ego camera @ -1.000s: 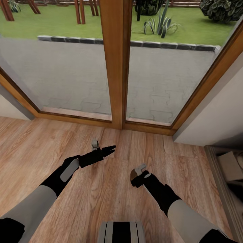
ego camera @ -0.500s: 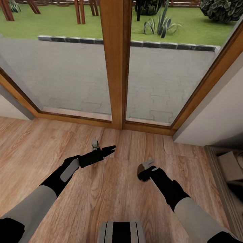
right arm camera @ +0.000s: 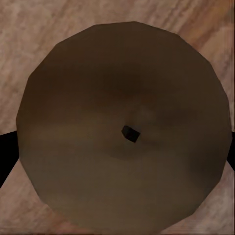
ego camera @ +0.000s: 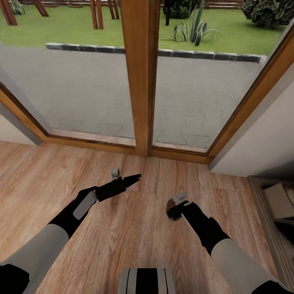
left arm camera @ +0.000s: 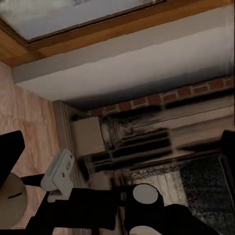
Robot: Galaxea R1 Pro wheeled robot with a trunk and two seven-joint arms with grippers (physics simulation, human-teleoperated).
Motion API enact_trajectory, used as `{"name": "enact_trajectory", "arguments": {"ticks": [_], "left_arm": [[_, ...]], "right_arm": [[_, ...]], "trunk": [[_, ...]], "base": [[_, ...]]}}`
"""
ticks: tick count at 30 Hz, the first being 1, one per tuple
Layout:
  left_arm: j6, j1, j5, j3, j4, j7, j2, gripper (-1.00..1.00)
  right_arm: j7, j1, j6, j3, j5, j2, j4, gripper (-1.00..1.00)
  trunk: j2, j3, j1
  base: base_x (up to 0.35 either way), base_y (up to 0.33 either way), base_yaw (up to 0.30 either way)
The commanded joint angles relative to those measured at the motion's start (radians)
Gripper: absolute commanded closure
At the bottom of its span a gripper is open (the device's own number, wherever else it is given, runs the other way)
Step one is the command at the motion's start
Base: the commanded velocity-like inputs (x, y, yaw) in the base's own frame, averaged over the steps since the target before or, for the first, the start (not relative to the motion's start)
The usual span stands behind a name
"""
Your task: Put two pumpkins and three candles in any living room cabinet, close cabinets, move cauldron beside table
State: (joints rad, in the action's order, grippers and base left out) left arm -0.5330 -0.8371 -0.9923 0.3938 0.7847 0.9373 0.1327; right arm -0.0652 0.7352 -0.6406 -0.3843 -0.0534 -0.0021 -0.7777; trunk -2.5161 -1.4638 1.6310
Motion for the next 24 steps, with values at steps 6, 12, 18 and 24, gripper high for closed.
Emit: {"name": "enact_trajectory", "arguments": {"ticks": [6,12,18,24], "left_arm": [[0.002,0.001,0.001,0.002,0.035,0.0,-0.002,-1.0],[0.001,0.0,0.002,0.003,0.035,0.0,-0.002,-1.0],[0.001,0.0,0.003,0.002,0.035,0.0,-0.001,-1.0],[0.001,0.0,0.003,0.003,0.036,-0.001,-0.003,-1.0]], "right_arm": [[-0.002,0.001,0.001,0.001,0.003,0.0,0.001,1.0],[-0.003,0.0,0.002,0.0,0.006,0.0,0.014,1.0],[-0.004,0.0,0.005,-0.001,0.005,0.005,0.018,1.0],[-0.004,-0.007,0.004,-0.002,0.003,0.009,0.018,1.0]], "trunk": [[0.001,0.019,-0.002],[0.003,0.042,-0.005],[0.004,0.066,-0.008],[0.005,0.089,-0.01]], "base": [[0.0,0.0,0.0],[0.0,0.0,0.0],[0.0,0.0,0.0],[0.0,0.0,0.009]]}}
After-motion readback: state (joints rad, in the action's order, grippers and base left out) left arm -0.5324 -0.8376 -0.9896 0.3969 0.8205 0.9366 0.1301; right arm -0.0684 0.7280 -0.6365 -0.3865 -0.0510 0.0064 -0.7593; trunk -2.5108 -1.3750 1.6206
